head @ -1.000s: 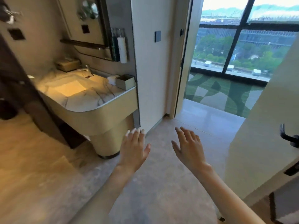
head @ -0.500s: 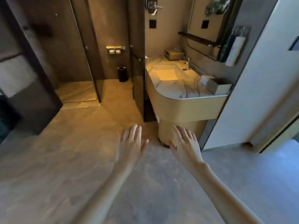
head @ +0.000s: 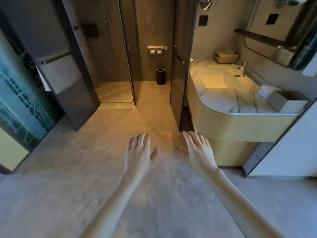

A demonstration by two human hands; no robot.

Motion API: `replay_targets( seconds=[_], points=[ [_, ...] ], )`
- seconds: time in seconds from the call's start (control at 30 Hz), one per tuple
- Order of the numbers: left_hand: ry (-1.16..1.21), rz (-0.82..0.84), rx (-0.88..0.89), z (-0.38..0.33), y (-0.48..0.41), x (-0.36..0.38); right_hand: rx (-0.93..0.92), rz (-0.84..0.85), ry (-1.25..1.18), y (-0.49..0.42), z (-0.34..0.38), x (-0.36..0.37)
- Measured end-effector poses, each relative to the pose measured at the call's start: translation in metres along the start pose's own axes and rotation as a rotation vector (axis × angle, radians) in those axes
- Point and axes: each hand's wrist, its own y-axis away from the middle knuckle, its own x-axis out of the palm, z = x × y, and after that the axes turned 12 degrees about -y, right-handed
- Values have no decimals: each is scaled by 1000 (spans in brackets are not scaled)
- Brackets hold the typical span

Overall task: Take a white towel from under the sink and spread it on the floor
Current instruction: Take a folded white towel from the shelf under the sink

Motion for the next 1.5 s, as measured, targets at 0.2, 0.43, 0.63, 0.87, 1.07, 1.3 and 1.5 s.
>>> replay_targets(
  seconds=[0.2, 0.43, 0.63, 0.87, 1.07, 1.3, 1.5],
  points=[
    [22, 2, -5, 22, -50, 34, 13, 13, 0, -54, -11, 38],
    [35, 27, -7, 38, -124, 91, 6, 23, -11, -126, -46, 91],
    [34, 31, -2, 43, -219, 166, 15, 37, -25, -216, -103, 156],
    [34, 54, -8, 56, -354, 244, 26, 80, -1, -345, -170, 219],
    [45, 72, -29, 70, -440, 298, 39, 144, -4, -427, -211, 272],
    [59, 108, -1, 97, -541, 376, 96, 159, -6, -518, -256, 347],
    [100, 141, 123, 120, -650, 440, 196, 150, 44, -602, -292, 400]
  ],
)
